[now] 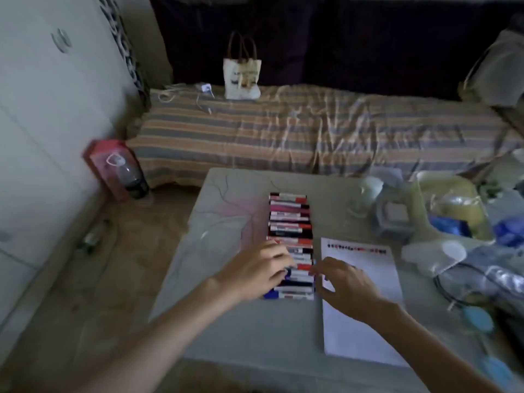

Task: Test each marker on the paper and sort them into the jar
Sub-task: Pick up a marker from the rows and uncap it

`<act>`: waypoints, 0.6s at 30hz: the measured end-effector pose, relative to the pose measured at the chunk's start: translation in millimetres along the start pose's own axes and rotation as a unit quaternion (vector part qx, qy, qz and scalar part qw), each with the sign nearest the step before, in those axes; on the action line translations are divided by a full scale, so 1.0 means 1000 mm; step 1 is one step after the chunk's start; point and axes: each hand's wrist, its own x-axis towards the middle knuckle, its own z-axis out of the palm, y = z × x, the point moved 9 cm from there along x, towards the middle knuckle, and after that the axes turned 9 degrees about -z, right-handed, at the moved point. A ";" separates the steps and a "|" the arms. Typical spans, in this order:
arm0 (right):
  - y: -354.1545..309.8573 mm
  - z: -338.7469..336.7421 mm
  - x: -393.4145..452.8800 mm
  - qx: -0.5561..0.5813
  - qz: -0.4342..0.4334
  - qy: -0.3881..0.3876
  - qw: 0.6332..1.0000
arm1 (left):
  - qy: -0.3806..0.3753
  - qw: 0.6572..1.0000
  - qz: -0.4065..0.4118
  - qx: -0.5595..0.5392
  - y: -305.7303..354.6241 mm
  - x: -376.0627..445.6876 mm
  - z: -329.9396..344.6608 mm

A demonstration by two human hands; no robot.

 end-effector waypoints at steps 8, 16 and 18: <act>0.010 0.085 -0.051 -0.020 0.049 0.036 0.998 | -0.084 0.991 -0.075 0.075 -0.014 -0.038 0.075; 0.004 0.119 -0.053 0.005 0.096 0.063 0.993 | -0.099 0.971 -0.206 0.063 -0.040 -0.083 0.149; 0.008 0.126 -0.036 -0.016 0.076 0.075 0.994 | -0.080 0.969 -0.222 0.076 -0.056 -0.076 0.155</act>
